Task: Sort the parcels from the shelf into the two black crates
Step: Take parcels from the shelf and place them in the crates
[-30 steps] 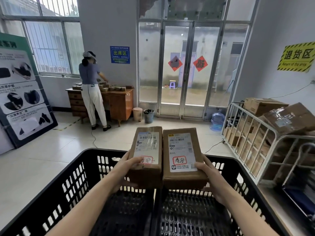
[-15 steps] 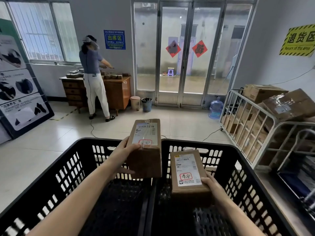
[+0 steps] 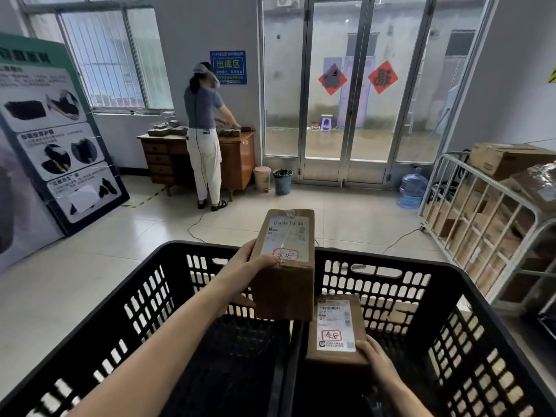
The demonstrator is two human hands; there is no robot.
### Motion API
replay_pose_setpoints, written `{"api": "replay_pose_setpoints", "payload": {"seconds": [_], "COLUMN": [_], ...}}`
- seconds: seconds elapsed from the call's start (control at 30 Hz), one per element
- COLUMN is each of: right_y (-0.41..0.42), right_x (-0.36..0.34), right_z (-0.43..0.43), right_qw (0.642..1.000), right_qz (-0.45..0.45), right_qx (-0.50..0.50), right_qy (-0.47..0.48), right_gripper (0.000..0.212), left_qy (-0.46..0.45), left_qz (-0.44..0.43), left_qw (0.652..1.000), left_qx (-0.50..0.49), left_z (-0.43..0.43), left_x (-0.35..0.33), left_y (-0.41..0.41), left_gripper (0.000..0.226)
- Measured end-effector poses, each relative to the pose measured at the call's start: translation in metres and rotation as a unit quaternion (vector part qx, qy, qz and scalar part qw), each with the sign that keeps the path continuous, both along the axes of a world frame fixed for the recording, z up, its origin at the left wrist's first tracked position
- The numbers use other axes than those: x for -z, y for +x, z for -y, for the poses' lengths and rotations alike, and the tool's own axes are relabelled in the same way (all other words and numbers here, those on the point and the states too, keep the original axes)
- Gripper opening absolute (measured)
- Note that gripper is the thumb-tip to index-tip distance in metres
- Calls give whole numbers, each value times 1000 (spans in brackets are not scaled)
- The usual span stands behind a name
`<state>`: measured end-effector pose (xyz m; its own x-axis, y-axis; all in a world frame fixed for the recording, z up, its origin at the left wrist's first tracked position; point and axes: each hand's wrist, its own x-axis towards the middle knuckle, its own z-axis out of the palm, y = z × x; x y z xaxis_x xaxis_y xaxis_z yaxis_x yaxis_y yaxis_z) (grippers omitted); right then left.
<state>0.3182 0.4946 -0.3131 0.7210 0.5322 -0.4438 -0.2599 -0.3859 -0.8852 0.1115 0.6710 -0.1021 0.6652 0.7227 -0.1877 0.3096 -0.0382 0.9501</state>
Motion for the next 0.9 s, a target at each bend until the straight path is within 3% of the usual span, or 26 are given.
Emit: {"api": "replay_pose_setpoints", "payload": {"seconds": [0.27, 0.5, 0.8, 0.9], "right_y": [-2, 12, -10, -15], "right_x": [12, 41, 9, 1], "right_z": [-3, 4, 20, 26], "right_qw": [1000, 999, 998, 995], "right_qz": [-21, -44, -20, 28], "right_qx": [-3, -12, -55, -89], "right_qy": [-2, -11, -2, -23], "right_gripper": [55, 55, 41, 49], "left_qy": [38, 46, 48, 52], "left_qz": [-28, -29, -18, -11], "left_qw": [999, 998, 999, 999], "left_qx": [4, 8, -4, 0], "left_z": [-3, -2, 3, 6], "left_x": [-1, -2, -3, -3], "left_y": [5, 8, 9, 11], "left_gripper": [54, 57, 50, 48]}}
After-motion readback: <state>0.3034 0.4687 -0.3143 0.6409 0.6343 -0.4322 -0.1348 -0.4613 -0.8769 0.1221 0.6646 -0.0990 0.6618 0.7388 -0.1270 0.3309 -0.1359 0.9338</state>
